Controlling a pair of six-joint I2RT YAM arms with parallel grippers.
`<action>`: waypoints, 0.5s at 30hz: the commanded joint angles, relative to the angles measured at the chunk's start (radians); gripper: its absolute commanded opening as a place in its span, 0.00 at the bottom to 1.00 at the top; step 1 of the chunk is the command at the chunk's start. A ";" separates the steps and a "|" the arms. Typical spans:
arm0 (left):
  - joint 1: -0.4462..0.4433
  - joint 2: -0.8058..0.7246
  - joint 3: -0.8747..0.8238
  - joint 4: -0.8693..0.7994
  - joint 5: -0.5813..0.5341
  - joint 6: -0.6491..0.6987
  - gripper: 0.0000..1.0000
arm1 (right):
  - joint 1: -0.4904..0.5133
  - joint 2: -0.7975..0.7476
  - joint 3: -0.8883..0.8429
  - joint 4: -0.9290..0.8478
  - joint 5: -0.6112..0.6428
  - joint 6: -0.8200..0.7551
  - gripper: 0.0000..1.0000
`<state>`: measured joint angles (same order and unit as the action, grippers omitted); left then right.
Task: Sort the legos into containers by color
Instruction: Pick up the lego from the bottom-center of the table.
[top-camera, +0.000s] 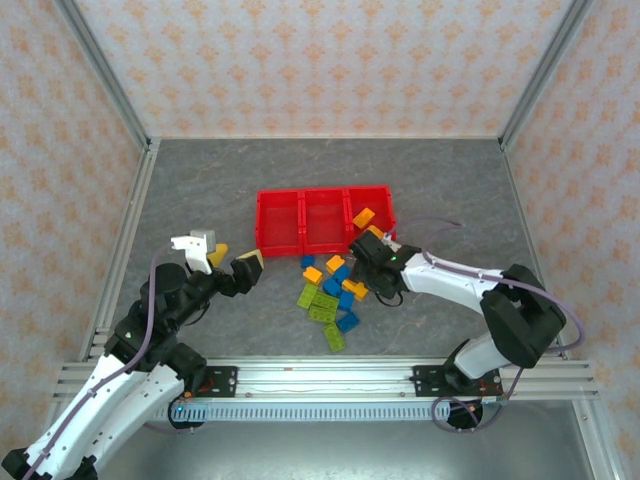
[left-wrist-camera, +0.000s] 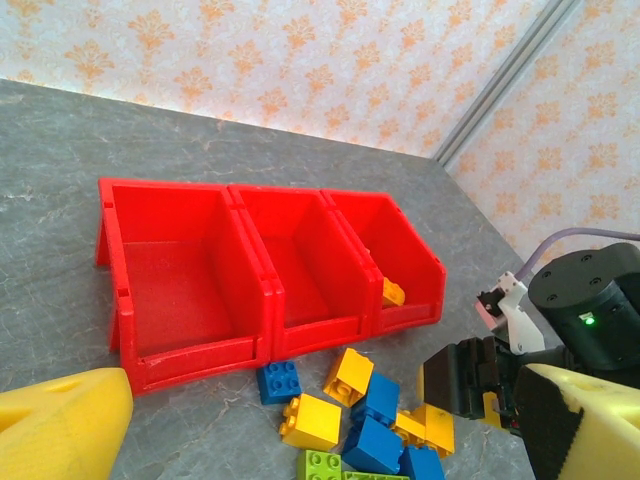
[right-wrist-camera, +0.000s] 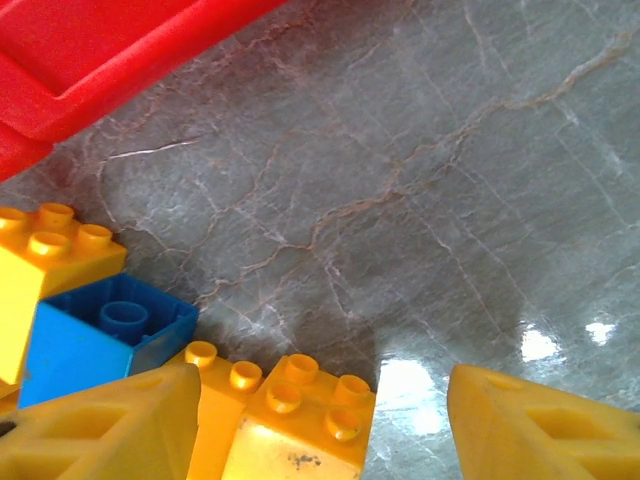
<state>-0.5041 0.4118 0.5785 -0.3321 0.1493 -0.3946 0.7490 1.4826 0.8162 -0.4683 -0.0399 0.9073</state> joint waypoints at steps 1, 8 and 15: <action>-0.007 -0.015 -0.010 0.016 0.013 0.002 0.99 | 0.009 0.015 0.005 -0.023 0.050 0.030 0.65; -0.008 -0.007 -0.009 0.016 0.016 0.004 0.99 | 0.014 0.040 -0.005 -0.015 0.054 0.024 0.62; -0.007 -0.010 -0.010 0.018 0.025 0.004 0.99 | 0.029 0.067 0.002 0.002 0.042 0.015 0.61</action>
<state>-0.5041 0.4118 0.5785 -0.3321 0.1528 -0.3946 0.7704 1.5314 0.8162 -0.4644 -0.0284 0.9165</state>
